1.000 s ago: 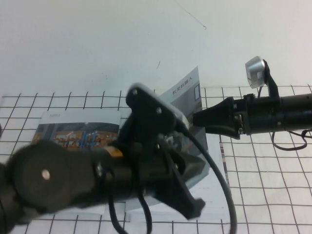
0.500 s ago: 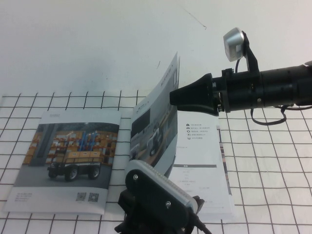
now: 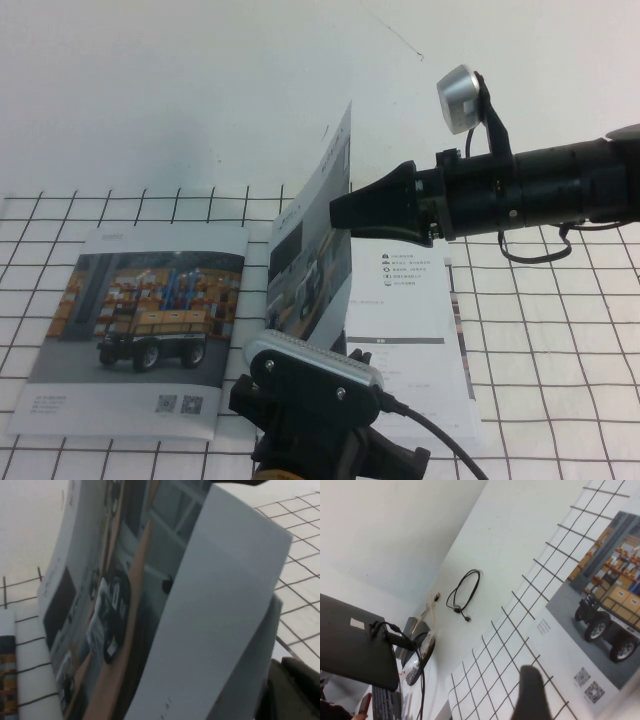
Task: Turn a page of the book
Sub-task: Open the closed book
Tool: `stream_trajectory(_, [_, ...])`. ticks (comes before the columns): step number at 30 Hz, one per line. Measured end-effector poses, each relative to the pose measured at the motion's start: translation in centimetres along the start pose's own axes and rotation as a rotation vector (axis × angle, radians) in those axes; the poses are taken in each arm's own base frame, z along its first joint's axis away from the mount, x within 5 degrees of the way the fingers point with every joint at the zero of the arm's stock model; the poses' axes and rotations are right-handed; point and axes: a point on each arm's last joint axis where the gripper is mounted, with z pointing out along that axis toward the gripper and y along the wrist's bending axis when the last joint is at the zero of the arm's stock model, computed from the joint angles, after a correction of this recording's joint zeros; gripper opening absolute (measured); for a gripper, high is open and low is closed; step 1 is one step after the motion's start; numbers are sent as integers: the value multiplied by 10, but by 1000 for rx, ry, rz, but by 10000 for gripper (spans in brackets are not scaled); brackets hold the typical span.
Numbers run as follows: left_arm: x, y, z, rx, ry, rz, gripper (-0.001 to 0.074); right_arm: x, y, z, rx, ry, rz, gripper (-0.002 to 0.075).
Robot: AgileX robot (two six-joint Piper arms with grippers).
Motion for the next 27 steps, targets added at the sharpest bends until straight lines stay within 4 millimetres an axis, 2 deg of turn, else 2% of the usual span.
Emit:
stream_trajectory(12, [4, 20, 2, -248, -39, -6, -3, 2, 9, 3, -86, 18, -11, 467])
stream_trajectory(20, [14, 33, -2, -409, 45, -152, -3, 0, 14, 2, -99, 1, -18, 467])
stream_trajectory(24, [14, 45, 2, -480, 54, -211, -3, -1, 16, 1, -100, 2, -23, 465])
stream_trajectory(27, [16, 54, 7, -518, 93, -280, -3, 1, 17, 0, -87, 29, -44, 436])
